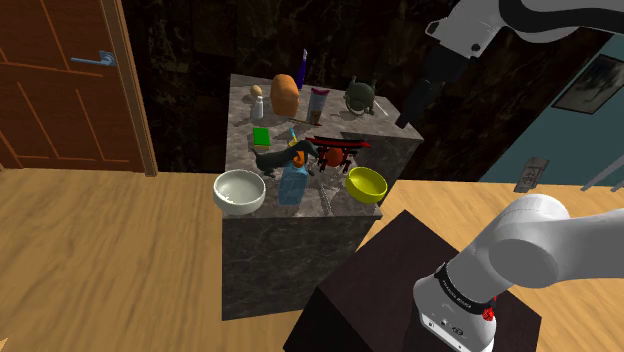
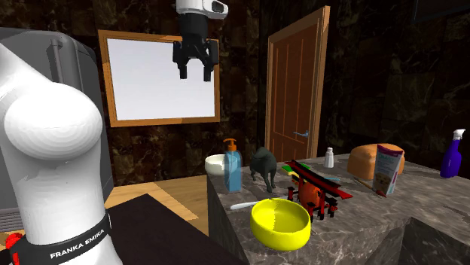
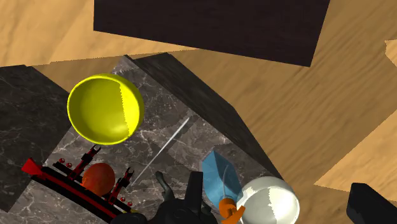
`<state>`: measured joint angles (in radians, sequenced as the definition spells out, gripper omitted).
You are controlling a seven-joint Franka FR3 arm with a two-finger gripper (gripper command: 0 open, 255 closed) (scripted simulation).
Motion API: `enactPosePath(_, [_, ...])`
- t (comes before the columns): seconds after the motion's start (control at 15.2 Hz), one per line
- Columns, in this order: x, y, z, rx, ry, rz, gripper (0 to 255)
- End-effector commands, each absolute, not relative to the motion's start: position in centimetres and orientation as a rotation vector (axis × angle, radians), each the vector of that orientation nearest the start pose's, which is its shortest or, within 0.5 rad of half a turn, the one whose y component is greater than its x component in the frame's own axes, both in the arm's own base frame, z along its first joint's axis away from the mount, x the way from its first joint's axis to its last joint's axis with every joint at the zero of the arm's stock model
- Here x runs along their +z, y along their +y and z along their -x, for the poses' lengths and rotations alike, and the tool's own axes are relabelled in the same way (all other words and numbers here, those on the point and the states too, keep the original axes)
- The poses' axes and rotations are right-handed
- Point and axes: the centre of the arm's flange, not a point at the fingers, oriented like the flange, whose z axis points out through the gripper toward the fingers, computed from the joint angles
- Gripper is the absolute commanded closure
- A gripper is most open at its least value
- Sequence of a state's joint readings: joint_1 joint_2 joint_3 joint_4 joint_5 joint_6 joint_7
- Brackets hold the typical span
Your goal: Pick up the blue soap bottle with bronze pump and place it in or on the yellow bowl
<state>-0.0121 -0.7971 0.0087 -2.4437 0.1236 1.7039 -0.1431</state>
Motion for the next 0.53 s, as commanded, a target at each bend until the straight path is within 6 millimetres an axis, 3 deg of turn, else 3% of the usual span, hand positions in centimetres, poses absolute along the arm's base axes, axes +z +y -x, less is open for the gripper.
enactPosePath(0.0, [56.5, 1.1, -31.5, -0.100, -0.188, 3.022, 0])
enactPosePath(0.46, [50.7, 3.5, -38.5, -0.084, -0.198, 3.049, 0])
